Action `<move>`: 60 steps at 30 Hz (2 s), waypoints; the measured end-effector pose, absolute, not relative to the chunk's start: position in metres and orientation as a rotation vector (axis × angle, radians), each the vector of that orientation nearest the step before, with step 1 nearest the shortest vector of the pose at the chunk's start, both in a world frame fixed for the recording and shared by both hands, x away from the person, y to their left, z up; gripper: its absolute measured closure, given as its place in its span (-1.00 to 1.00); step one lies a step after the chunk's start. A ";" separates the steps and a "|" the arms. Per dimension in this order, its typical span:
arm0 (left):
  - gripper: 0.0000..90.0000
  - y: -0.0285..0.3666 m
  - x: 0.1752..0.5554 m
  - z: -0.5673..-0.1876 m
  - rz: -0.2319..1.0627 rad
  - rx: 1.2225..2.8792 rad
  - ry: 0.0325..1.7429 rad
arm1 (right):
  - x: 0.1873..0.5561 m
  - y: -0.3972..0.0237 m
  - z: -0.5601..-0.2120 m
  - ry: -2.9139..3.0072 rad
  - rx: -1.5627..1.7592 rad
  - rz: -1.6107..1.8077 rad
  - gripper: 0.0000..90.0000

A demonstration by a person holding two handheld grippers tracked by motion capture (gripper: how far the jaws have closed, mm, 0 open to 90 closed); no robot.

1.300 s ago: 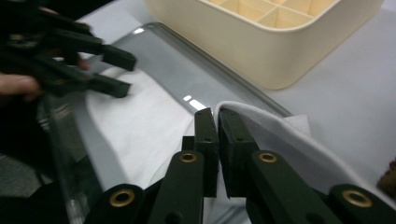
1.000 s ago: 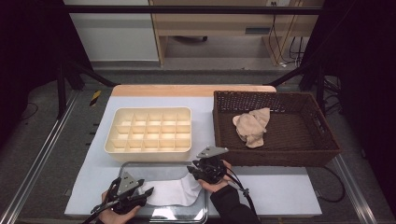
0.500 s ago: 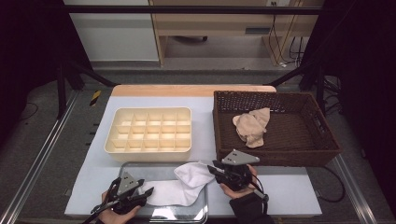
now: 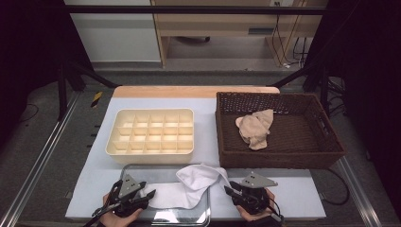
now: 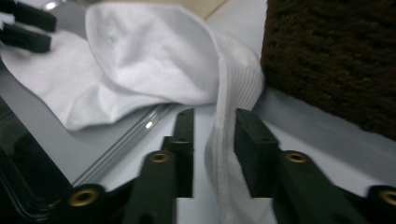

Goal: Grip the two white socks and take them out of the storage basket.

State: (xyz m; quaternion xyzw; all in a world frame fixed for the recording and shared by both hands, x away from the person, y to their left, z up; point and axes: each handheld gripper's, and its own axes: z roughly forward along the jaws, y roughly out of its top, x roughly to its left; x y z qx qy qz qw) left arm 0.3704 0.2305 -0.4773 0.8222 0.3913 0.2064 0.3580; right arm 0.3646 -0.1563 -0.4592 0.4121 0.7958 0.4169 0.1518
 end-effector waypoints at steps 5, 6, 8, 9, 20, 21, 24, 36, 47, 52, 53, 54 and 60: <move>0.10 0.230 0.371 -0.477 0.529 2.119 1.015 | 0.362 -0.163 -0.446 2.282 1.173 1.226 0.93; 0.10 0.231 0.371 -0.477 0.528 2.118 1.015 | 0.362 -0.166 -0.440 2.270 1.173 1.253 0.93; 0.09 0.231 0.372 -0.477 0.525 2.117 1.016 | 0.360 -0.172 -0.428 2.260 1.171 1.284 0.93; 0.09 0.231 0.372 -0.477 0.523 2.118 1.017 | 0.360 -0.174 -0.419 2.265 1.169 1.299 0.92; 0.09 0.231 0.372 -0.477 0.521 2.120 1.014 | 0.409 -0.186 -0.429 2.251 1.390 1.086 0.77; 0.09 0.231 0.372 -0.477 0.521 2.120 1.014 | 0.413 -0.187 -0.437 2.225 1.381 1.037 0.74; 0.09 0.231 0.372 -0.477 0.522 2.120 1.013 | 0.415 -0.187 -0.445 2.196 1.370 1.028 0.75; 0.10 0.231 0.371 -0.477 0.528 2.119 1.012 | 0.389 -0.149 -0.430 2.264 1.156 1.305 0.78; 0.10 0.231 0.371 -0.477 0.531 2.121 1.012 | 0.398 -0.126 -0.465 2.298 1.185 1.171 0.51; 0.10 0.231 0.371 -0.477 0.529 2.119 1.012 | 0.403 -0.122 -0.474 2.319 1.187 1.088 0.46; 0.10 0.231 0.371 -0.477 0.529 2.119 1.012 | 0.404 -0.121 -0.476 2.327 1.184 1.080 0.47; 0.10 0.231 0.371 -0.477 0.530 2.119 1.011 | 0.405 -0.120 -0.479 2.345 1.183 1.065 0.48; 0.10 0.231 0.371 -0.477 0.531 2.121 1.012 | 0.404 -0.118 -0.481 2.350 1.141 1.028 0.72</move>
